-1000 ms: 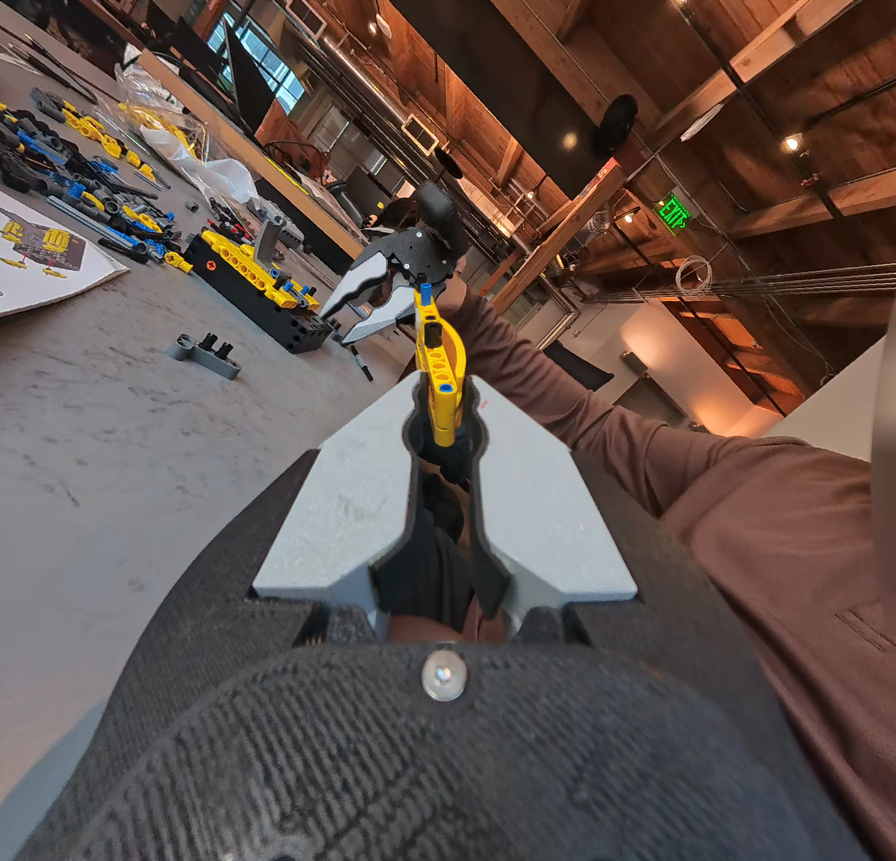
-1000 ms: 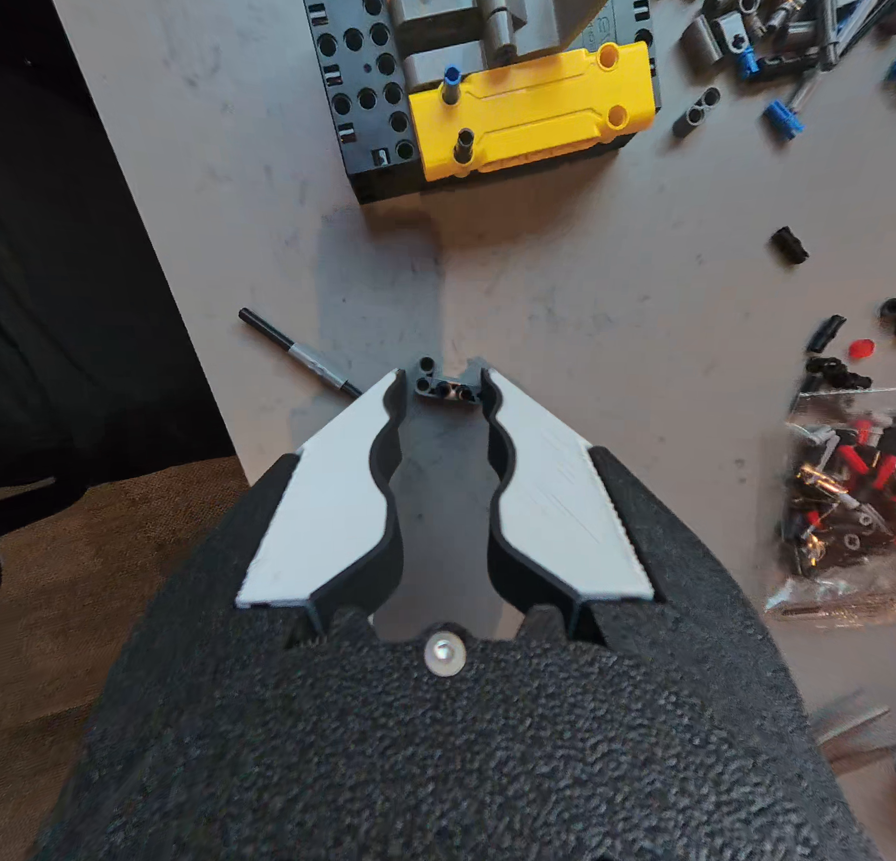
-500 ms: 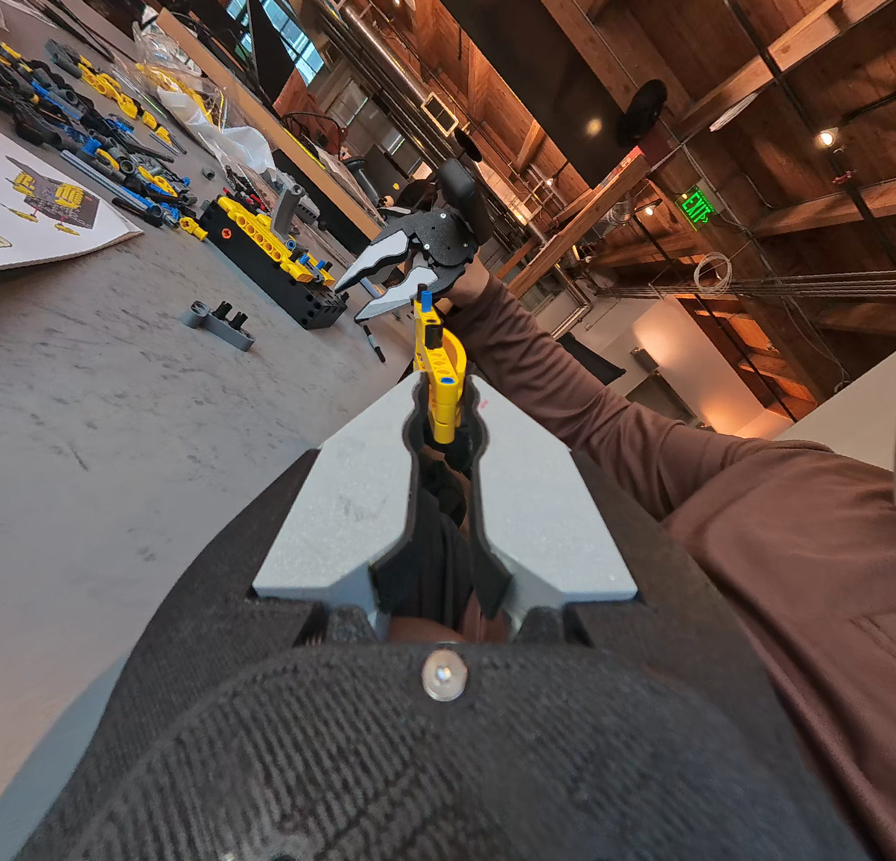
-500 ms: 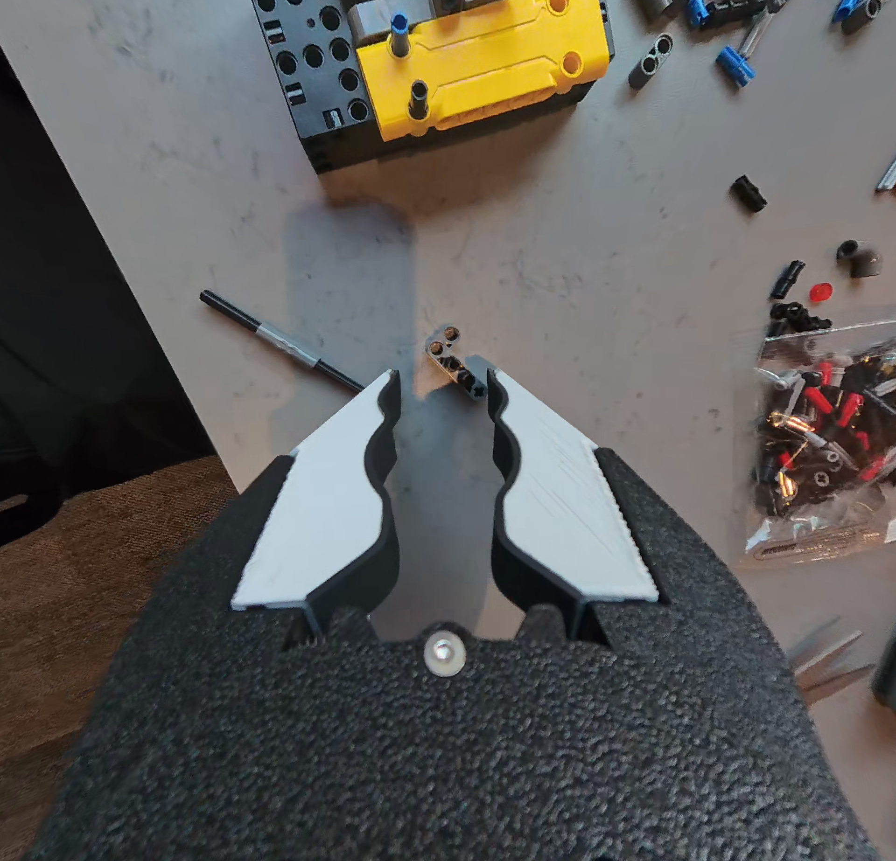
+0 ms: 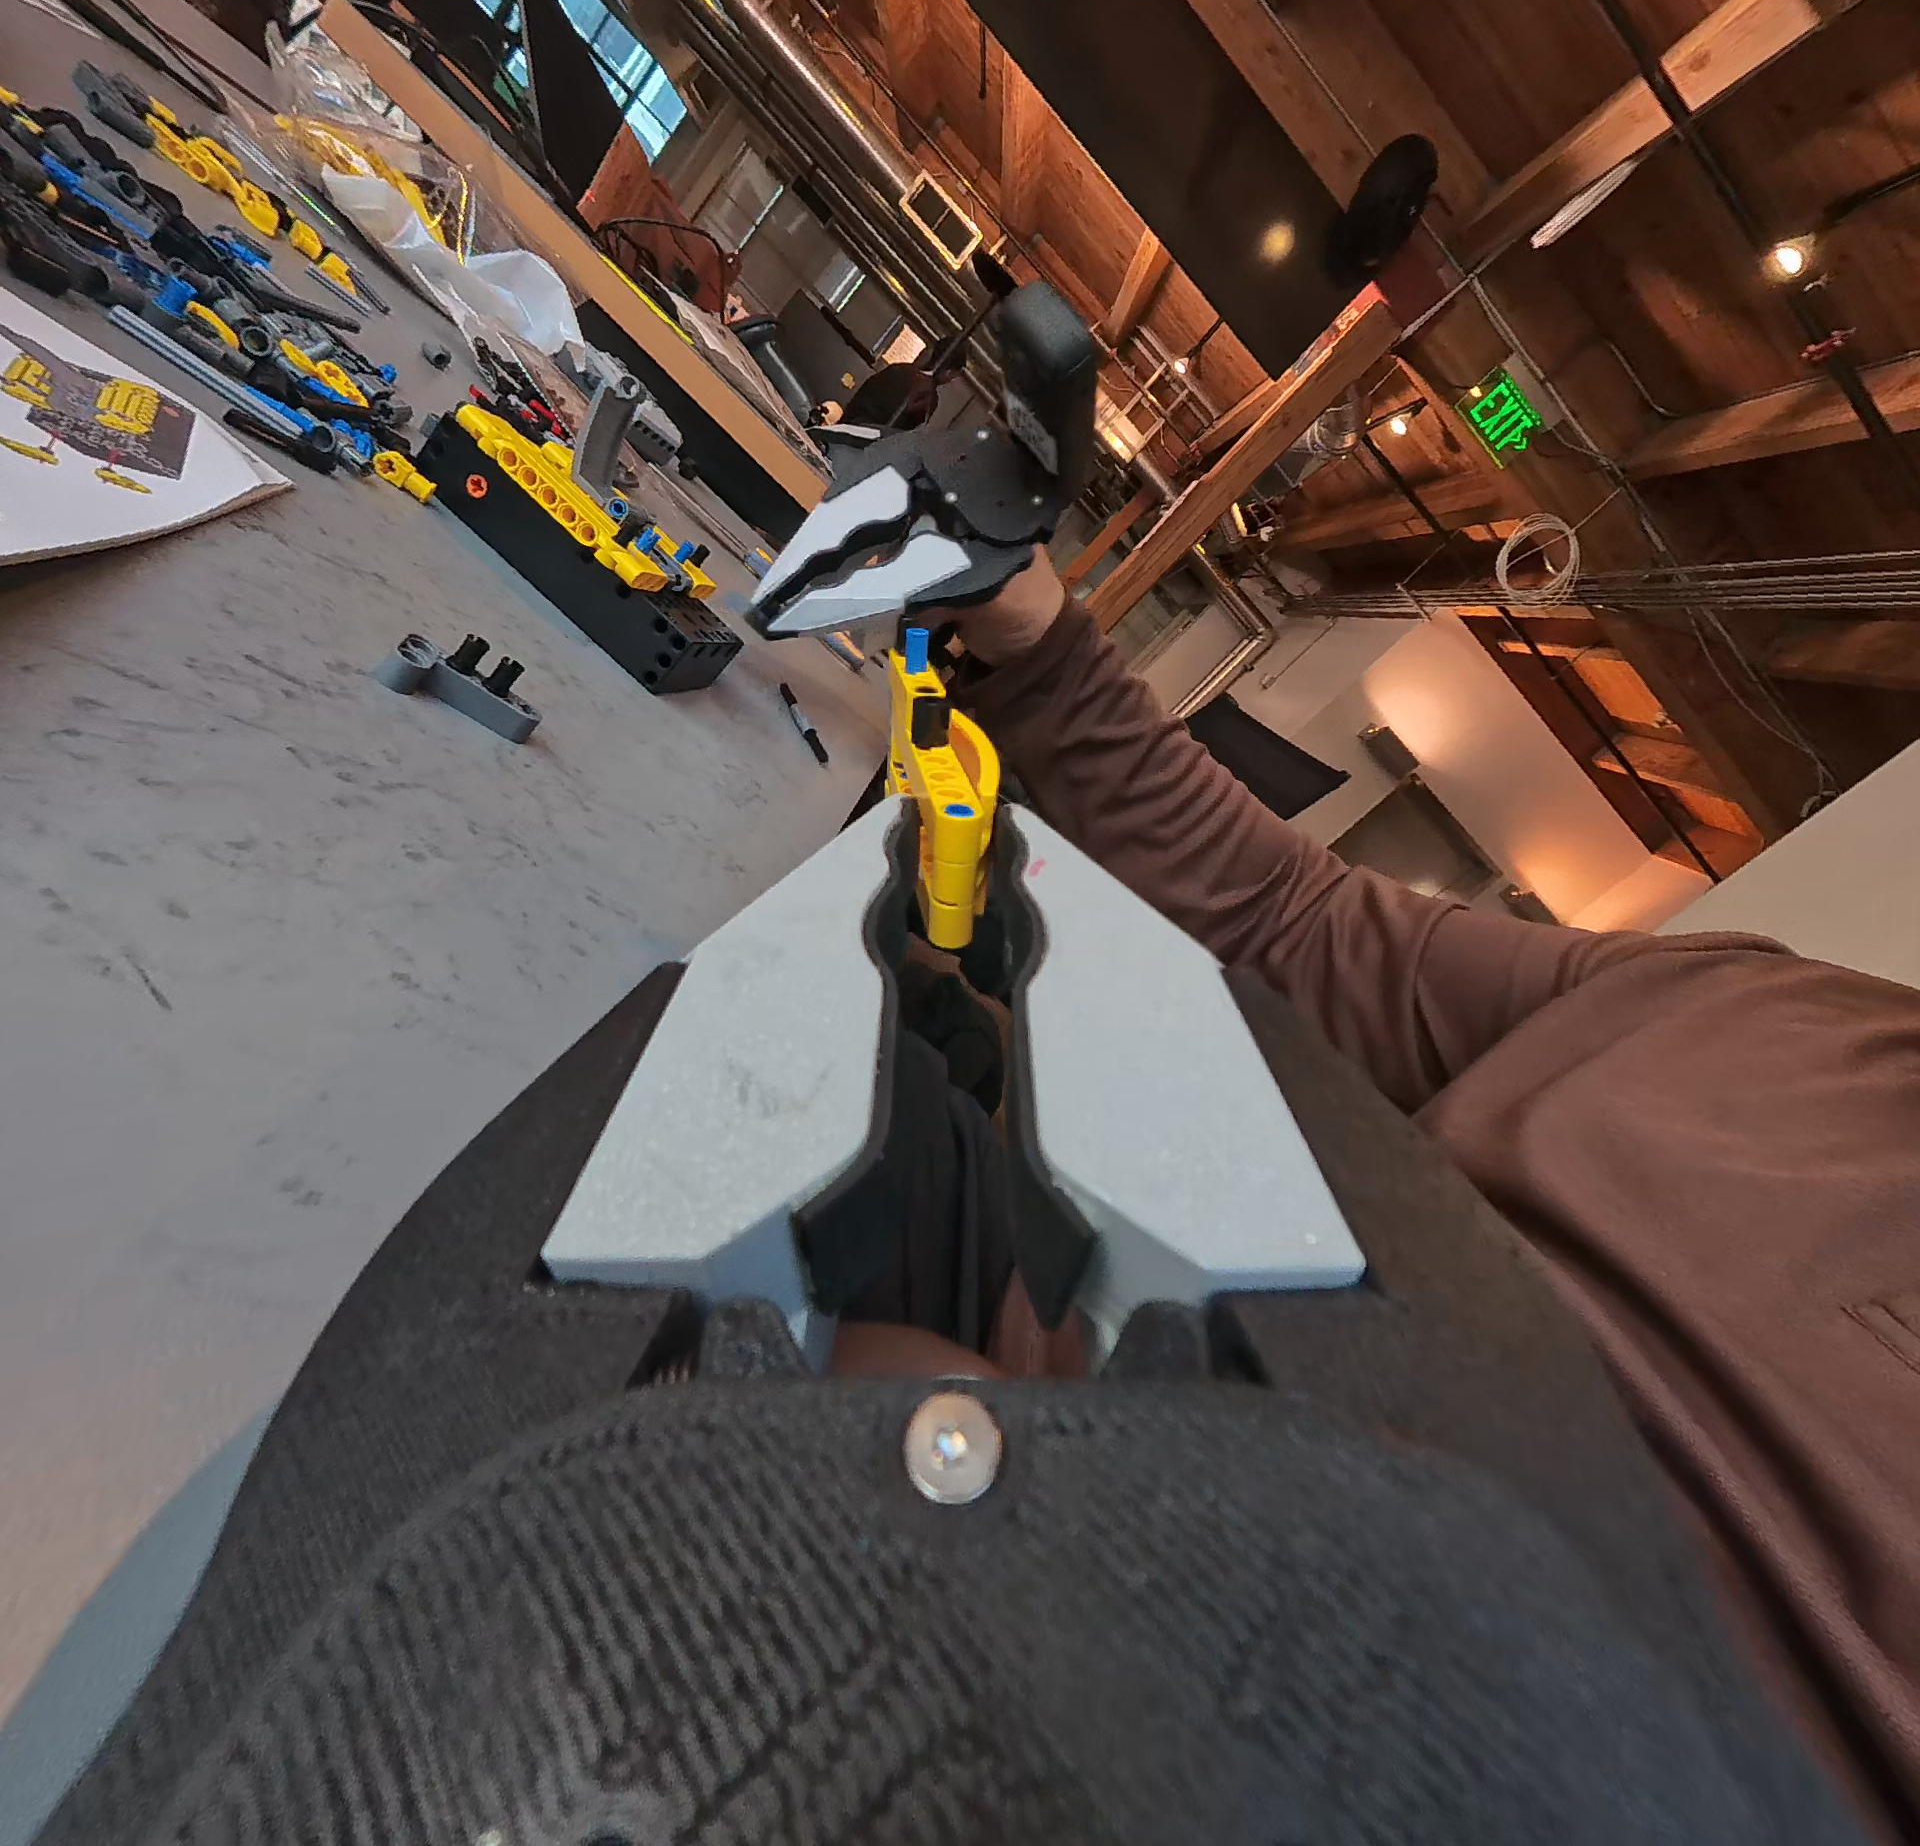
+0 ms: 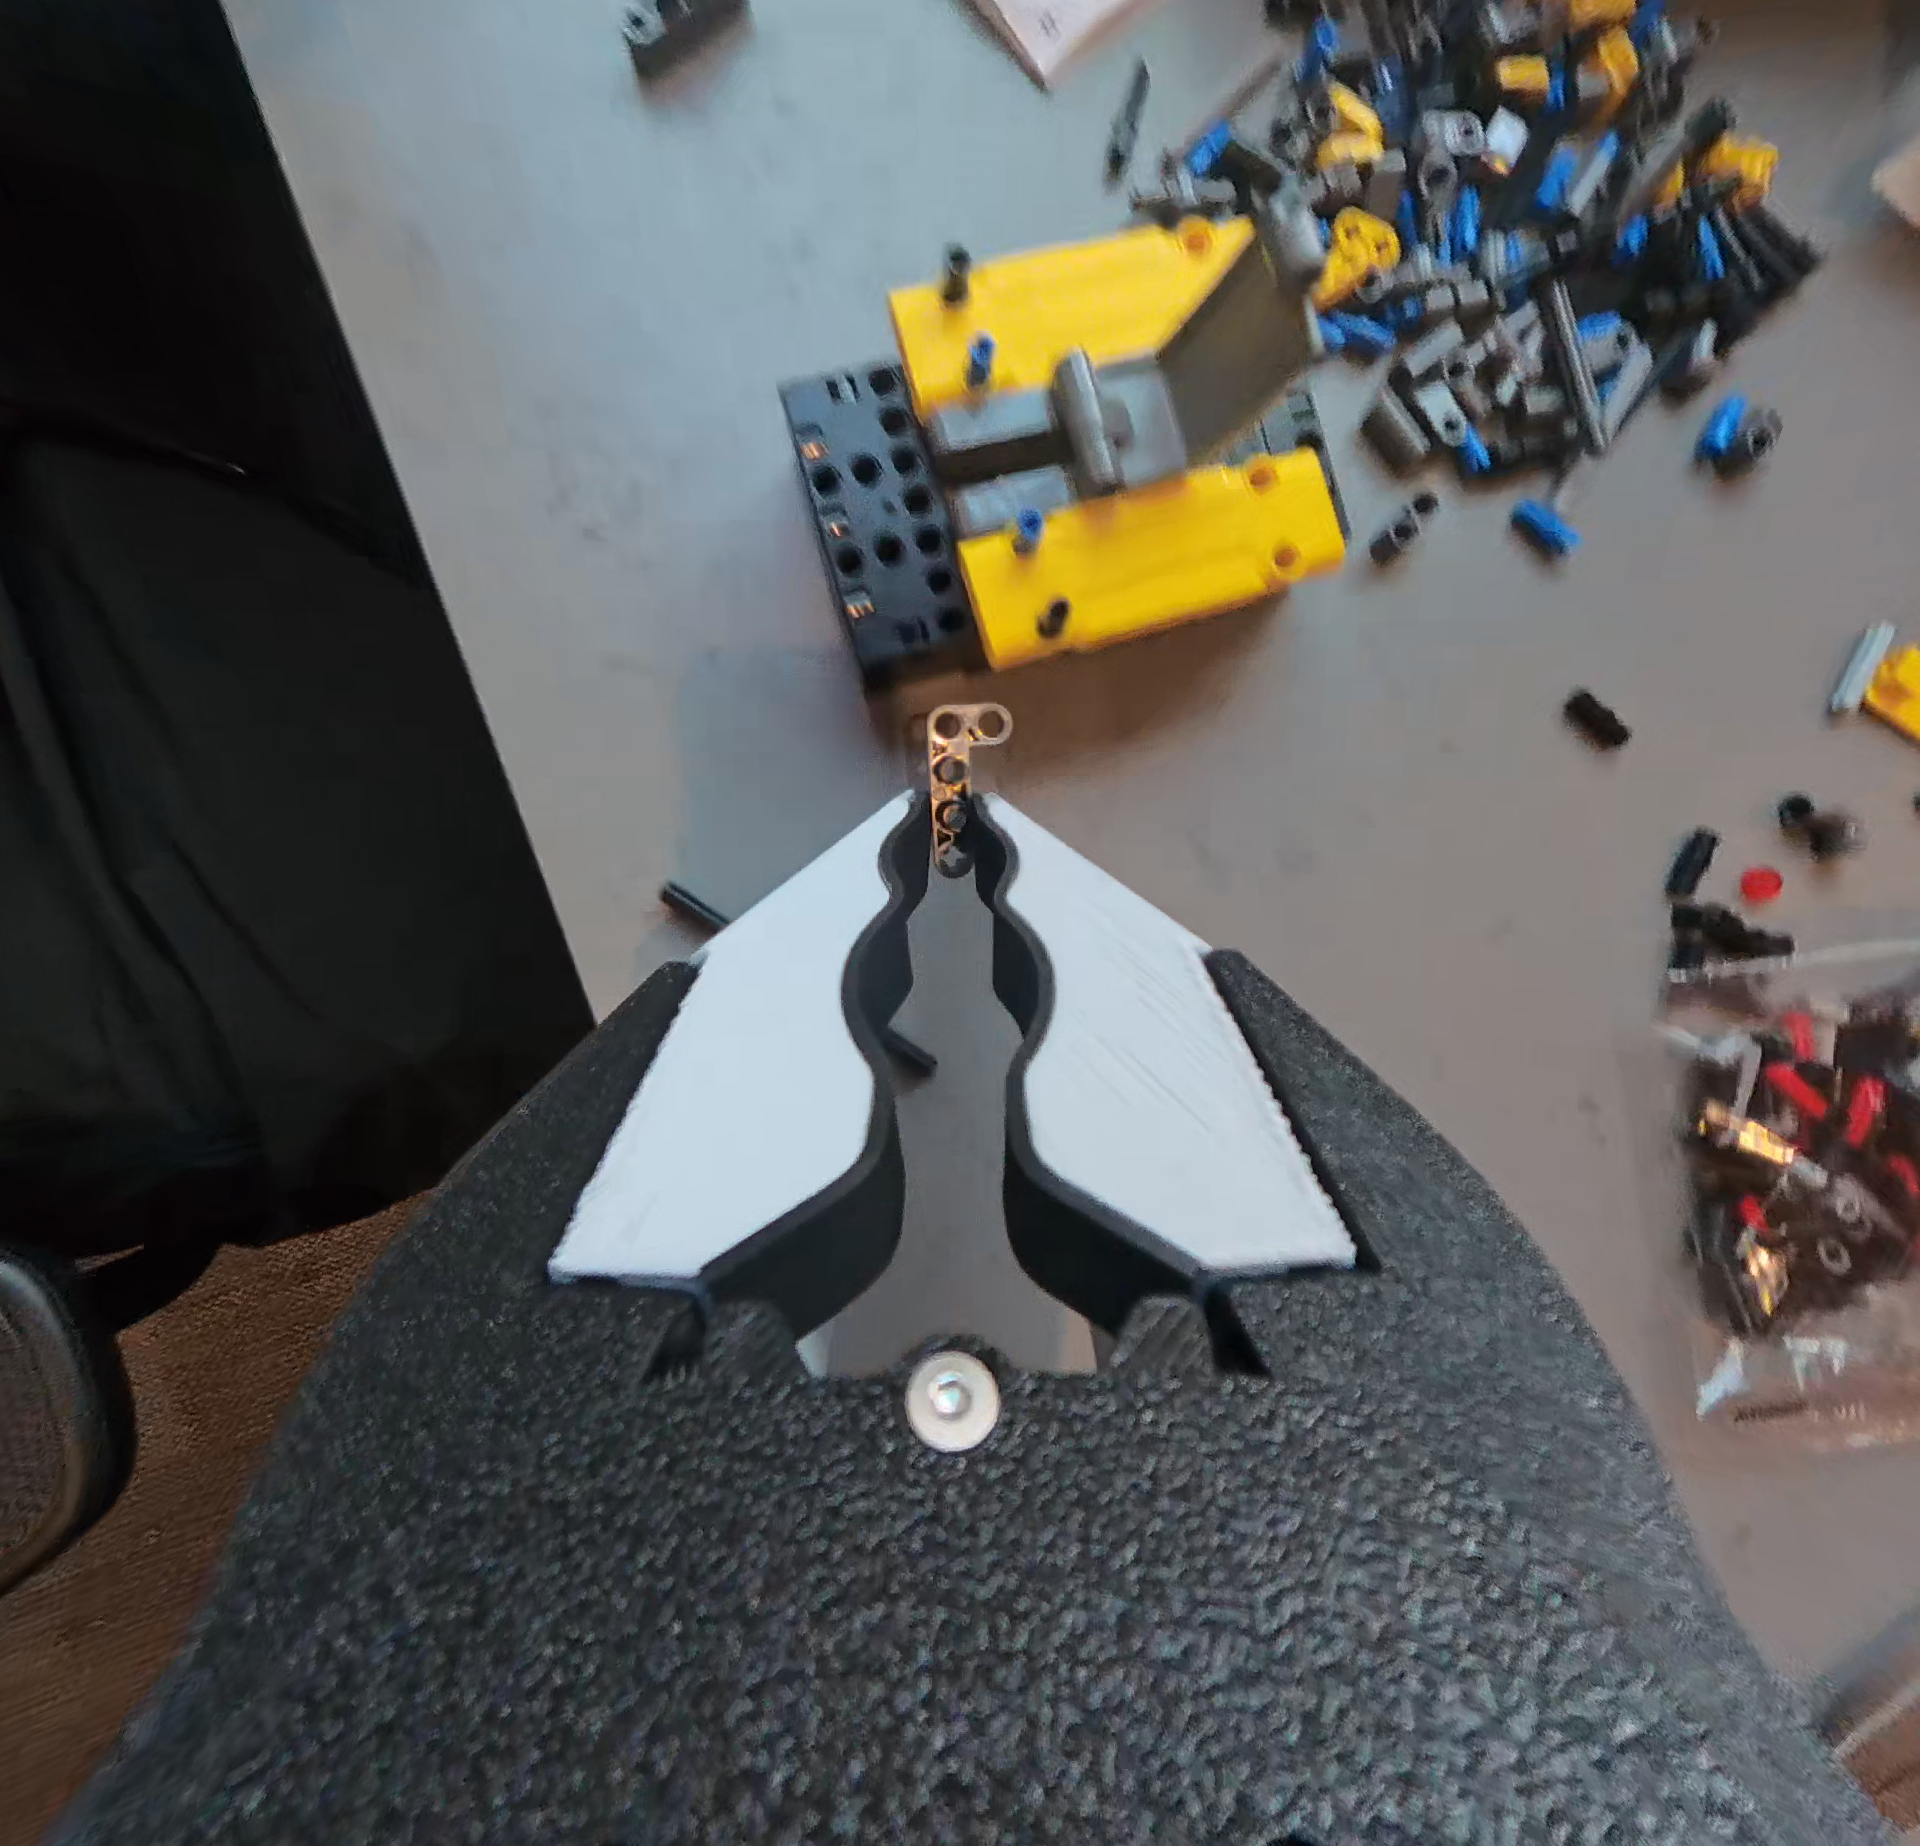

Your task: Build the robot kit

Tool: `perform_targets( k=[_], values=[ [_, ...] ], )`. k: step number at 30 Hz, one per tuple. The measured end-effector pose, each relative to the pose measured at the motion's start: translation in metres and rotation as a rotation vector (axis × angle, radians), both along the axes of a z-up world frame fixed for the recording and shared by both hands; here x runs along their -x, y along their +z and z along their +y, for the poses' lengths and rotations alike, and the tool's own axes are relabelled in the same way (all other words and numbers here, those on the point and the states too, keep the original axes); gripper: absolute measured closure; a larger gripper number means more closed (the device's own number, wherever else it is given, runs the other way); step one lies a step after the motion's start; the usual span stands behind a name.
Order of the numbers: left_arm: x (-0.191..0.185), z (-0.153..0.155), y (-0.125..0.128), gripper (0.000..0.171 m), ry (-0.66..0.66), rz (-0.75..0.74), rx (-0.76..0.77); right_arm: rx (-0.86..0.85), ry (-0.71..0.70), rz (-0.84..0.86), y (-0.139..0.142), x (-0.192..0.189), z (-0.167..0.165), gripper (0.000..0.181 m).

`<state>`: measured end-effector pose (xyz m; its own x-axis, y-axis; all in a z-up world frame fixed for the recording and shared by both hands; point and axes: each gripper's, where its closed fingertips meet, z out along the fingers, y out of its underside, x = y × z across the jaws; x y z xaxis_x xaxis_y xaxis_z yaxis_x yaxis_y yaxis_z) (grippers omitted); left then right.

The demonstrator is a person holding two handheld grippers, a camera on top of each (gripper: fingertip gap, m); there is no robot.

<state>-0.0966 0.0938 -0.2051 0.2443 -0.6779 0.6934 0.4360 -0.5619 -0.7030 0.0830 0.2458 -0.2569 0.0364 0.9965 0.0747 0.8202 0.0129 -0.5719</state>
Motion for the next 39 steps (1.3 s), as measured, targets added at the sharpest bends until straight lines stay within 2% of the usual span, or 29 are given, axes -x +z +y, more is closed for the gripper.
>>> perform_targets(
  k=[5, 11, 24, 39],
  values=[
    [0.000, 0.001, -0.003, 0.161, 0.041, 0.097, -0.052, -0.022, 0.114, 0.010, 0.011, 0.046, -0.023, 0.174],
    [0.004, 0.000, 0.000, 0.161, 0.042, 0.081, -0.059, -0.055, 0.173, -0.069, 0.001, 0.073, -0.028, 0.174],
    [0.005, 0.001, -0.001, 0.161, 0.032, 0.062, -0.043, -0.081, 0.177, -0.099, 0.000, 0.067, -0.021, 0.174],
    [0.001, 0.001, -0.003, 0.161, 0.020, 0.061, -0.035, -0.078, 0.172, -0.048, 0.000, 0.067, -0.020, 0.167]
  ],
)
